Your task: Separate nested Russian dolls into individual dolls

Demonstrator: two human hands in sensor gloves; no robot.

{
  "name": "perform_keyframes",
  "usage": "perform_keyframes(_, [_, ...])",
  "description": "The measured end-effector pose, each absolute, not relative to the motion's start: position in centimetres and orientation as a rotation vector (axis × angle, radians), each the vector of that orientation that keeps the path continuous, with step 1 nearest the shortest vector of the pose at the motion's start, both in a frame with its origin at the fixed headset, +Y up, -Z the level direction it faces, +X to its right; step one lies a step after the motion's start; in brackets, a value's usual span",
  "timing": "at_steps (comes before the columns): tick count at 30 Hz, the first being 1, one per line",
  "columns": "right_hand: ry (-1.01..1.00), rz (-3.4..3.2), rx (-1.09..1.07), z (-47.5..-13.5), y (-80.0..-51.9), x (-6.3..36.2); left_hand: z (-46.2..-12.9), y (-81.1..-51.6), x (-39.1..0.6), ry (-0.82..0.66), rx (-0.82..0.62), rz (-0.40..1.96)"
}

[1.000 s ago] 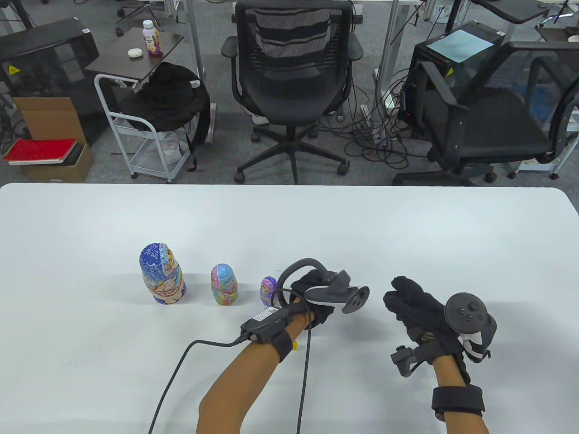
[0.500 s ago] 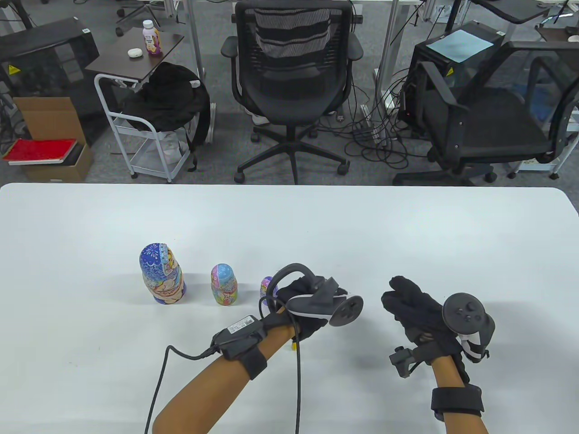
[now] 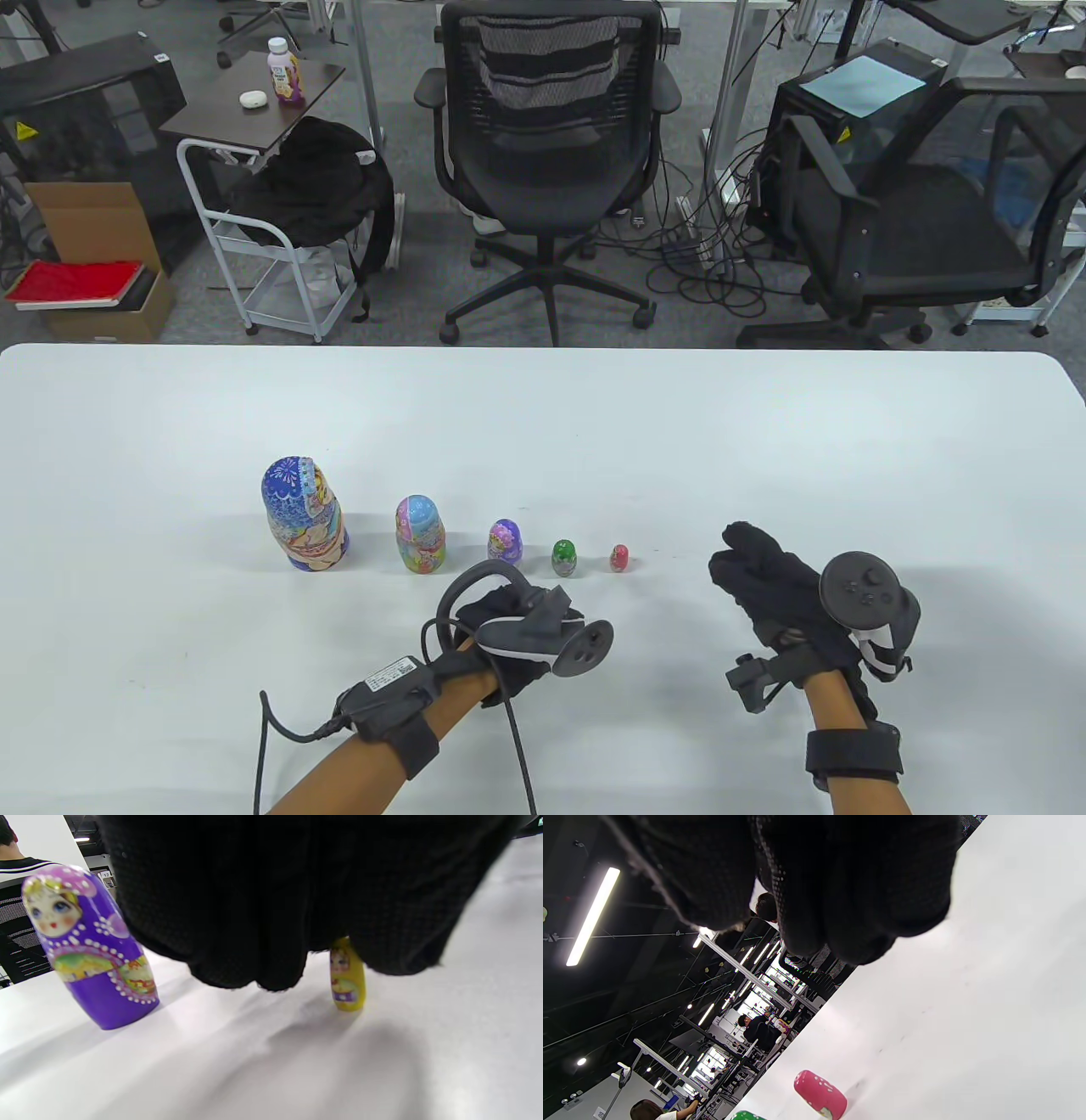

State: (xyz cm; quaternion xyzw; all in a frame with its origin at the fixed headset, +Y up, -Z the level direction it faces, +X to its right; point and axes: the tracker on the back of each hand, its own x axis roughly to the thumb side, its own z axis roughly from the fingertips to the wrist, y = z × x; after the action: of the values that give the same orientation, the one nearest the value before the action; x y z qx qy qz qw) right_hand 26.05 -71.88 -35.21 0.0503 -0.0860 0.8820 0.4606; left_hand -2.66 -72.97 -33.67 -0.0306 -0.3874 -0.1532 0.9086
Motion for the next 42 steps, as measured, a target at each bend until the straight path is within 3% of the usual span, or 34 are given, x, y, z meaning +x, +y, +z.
perform_keyframes(6, [-0.214,2.159,0.118,-35.2,-71.8,26.2,-33.9,-73.7,-2.7,-0.817,-0.035,-0.291])
perform_keyframes(10, [-0.236,2.148,0.105,-35.2,-71.5,26.4,-34.6,-72.0,-1.5,-0.799,0.012,-0.24])
perform_keyframes(16, [-0.286,2.125,0.082,-34.7,-71.0,27.2,-37.1,-68.3,3.4,-0.808,0.081,-0.169])
perform_keyframes(20, [-0.311,2.12,0.041,-34.5,-70.9,27.8,-38.9,-67.7,6.2,-0.805,0.086,-0.169])
perform_keyframes(30, [-0.336,2.109,-0.053,-34.5,-71.3,29.3,-42.5,-70.9,9.2,-0.776,0.023,-0.193])
perform_keyframes(42, [-0.31,2.12,-0.036,-34.5,-71.2,29.1,-43.7,-73.1,10.5,-0.767,0.004,-0.264])
